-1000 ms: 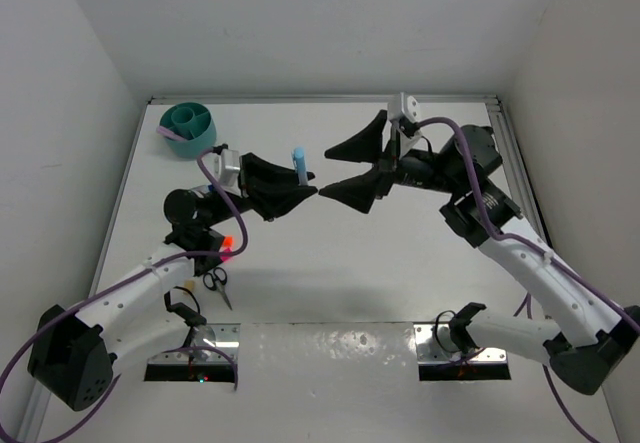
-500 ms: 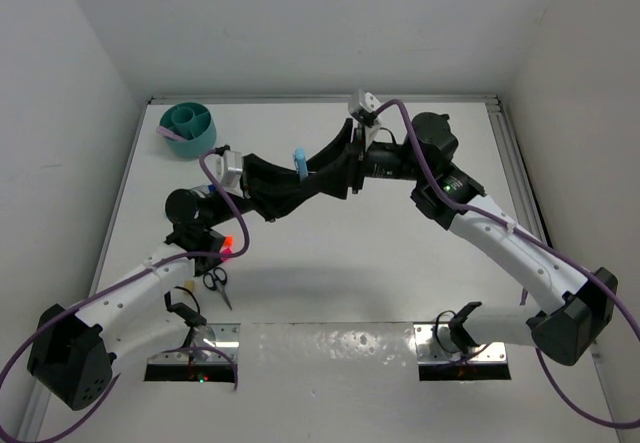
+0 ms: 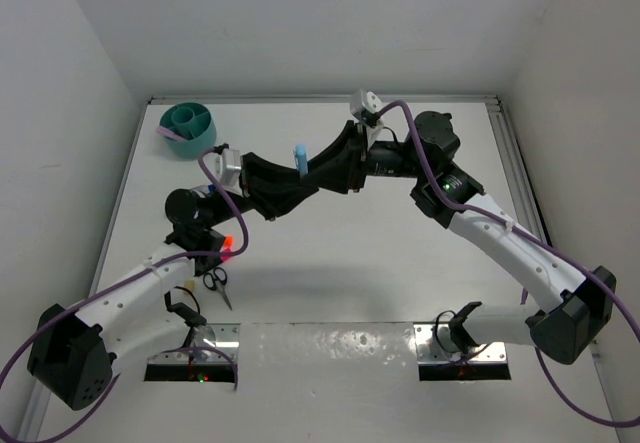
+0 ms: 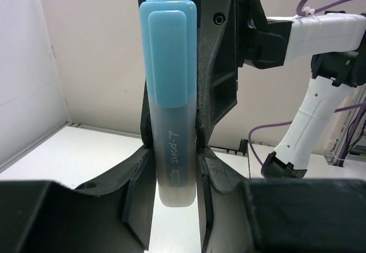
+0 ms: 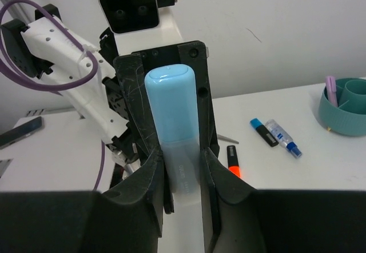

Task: Sort the stationery into containers
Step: Place the pen in the storage box.

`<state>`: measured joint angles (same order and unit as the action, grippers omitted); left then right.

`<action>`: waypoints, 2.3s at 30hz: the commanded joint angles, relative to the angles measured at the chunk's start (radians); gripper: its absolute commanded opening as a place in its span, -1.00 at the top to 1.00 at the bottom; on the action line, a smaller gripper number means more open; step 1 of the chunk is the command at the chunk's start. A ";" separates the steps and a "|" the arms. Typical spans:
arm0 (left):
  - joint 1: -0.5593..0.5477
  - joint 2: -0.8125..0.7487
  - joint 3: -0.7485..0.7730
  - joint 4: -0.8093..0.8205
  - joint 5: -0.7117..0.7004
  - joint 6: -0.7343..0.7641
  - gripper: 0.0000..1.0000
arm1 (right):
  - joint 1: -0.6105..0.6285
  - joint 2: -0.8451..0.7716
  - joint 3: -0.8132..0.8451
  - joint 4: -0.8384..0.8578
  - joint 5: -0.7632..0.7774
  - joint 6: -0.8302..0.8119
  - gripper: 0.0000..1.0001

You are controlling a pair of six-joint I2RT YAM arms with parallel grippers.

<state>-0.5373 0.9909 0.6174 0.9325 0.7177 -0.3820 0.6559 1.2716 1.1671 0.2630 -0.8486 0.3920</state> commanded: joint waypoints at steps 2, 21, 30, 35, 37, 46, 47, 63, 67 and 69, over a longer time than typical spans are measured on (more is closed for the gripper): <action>-0.013 -0.006 0.042 0.049 0.045 0.028 1.00 | 0.007 0.011 0.016 0.064 -0.053 0.030 1.00; 0.039 -0.135 0.149 -0.506 0.143 0.475 -0.33 | -0.055 -0.101 -0.026 -0.301 0.062 -0.252 1.00; 0.112 -0.063 0.284 -0.793 0.350 0.829 -0.40 | -0.052 -0.070 0.101 -0.666 -0.026 -0.384 1.00; 0.112 -0.021 0.318 -0.916 0.299 1.153 -0.58 | -0.042 -0.094 0.056 -0.705 -0.018 -0.410 1.00; 0.106 0.001 0.352 -0.967 0.299 1.251 -0.46 | -0.038 -0.078 0.045 -0.728 -0.010 -0.426 1.00; 0.052 0.055 0.424 -1.117 0.354 1.141 -0.39 | -0.019 -0.049 0.013 -0.707 -0.004 -0.440 1.00; 0.068 0.063 0.417 -1.088 0.414 1.043 -0.43 | -0.022 -0.070 -0.027 -0.667 0.005 -0.403 1.00; 0.088 0.098 0.326 -0.506 0.396 0.200 -0.69 | -0.010 -0.209 -0.187 -0.214 0.232 -0.234 1.00; 0.100 0.088 0.329 -0.485 0.427 0.152 -0.59 | -0.010 -0.236 -0.221 -0.186 0.273 -0.249 1.00; 0.103 0.080 0.324 -0.489 0.386 0.141 -0.68 | -0.007 -0.239 -0.213 -0.206 0.279 -0.269 1.00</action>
<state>-0.4431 1.1034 0.9127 0.3641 1.1271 -0.1558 0.6392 1.0542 0.9447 0.0143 -0.6098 0.1555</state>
